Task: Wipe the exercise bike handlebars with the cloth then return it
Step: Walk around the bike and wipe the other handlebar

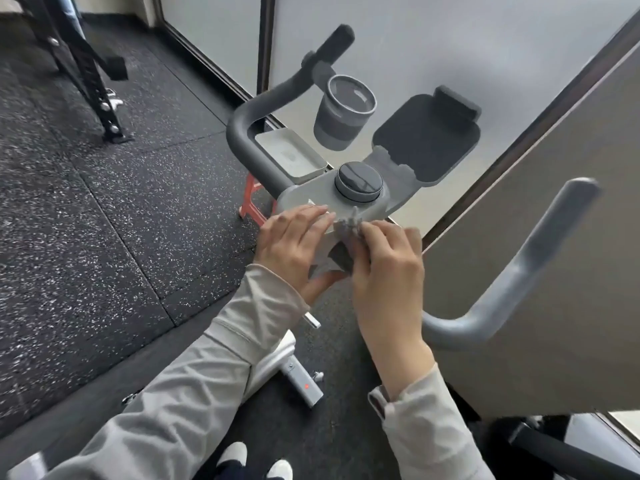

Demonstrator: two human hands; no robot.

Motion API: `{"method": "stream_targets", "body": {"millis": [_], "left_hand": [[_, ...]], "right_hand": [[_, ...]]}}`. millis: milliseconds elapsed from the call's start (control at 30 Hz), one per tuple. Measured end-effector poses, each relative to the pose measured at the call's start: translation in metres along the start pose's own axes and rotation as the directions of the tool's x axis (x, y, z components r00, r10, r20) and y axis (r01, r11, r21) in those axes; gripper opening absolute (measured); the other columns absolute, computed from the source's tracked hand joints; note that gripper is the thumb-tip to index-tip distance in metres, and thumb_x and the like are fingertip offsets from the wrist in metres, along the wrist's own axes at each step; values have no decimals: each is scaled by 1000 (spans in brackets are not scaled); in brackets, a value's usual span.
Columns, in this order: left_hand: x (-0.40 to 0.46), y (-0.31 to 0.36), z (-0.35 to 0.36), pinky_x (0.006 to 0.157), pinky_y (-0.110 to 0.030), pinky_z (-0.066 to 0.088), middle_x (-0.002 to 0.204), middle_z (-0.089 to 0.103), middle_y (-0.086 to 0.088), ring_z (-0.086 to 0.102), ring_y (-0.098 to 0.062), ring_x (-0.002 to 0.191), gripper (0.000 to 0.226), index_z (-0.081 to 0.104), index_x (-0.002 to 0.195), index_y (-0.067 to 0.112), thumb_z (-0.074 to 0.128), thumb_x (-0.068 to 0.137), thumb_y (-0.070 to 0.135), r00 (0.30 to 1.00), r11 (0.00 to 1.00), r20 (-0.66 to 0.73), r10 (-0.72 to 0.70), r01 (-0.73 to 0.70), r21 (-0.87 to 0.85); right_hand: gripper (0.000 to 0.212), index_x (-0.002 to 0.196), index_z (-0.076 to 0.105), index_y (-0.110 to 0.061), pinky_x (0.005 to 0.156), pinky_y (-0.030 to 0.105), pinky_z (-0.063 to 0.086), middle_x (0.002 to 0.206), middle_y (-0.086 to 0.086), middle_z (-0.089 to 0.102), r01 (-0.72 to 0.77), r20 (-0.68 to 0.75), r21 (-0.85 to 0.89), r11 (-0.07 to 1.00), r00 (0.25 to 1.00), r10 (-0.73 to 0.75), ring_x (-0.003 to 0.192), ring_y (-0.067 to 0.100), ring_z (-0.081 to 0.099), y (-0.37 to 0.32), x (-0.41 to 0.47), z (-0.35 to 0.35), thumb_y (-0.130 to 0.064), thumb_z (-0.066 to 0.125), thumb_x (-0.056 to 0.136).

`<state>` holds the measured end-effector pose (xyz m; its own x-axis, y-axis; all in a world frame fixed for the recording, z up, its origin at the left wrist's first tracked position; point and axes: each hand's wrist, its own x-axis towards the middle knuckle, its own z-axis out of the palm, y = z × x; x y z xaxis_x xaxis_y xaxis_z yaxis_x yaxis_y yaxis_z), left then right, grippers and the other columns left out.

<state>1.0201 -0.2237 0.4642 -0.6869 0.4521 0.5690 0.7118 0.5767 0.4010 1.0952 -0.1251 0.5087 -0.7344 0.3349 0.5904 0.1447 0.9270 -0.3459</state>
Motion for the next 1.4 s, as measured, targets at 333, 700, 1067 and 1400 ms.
{"method": "stream_targets", "body": {"millis": [333,700,1067,1400], "left_hand": [[3,-6,0,98,-42,34,122,63,-7,55,-26,117,65,62,120,9,59,71,53,990,989,29,134,-132,-64],[2,29,14,104,-41,28,100,72,-1,65,-20,106,59,72,99,11,56,73,62,945,941,81,317,-303,-150],[4,65,27,96,-39,35,77,72,2,68,-19,78,47,74,80,15,53,75,56,913,910,208,350,-279,-308],[-3,103,35,82,-29,37,72,69,9,65,-16,72,41,72,84,25,50,75,59,869,919,335,364,-277,-280]], "right_hand": [[25,98,69,-5,72,38,49,93,12,70,-59,180,-160,985,980,88,82,31,52,0,-11,-3,5,64,76],[18,90,70,-4,71,29,46,86,6,69,-126,119,-279,952,979,165,77,26,50,39,-51,-61,6,70,76],[21,107,67,2,86,25,44,108,8,67,-52,29,-243,969,998,61,92,24,49,100,-60,-82,-4,60,87],[20,107,68,0,89,17,42,111,5,66,-70,-89,-83,994,994,63,95,20,48,151,-26,-87,-3,62,89]]}}
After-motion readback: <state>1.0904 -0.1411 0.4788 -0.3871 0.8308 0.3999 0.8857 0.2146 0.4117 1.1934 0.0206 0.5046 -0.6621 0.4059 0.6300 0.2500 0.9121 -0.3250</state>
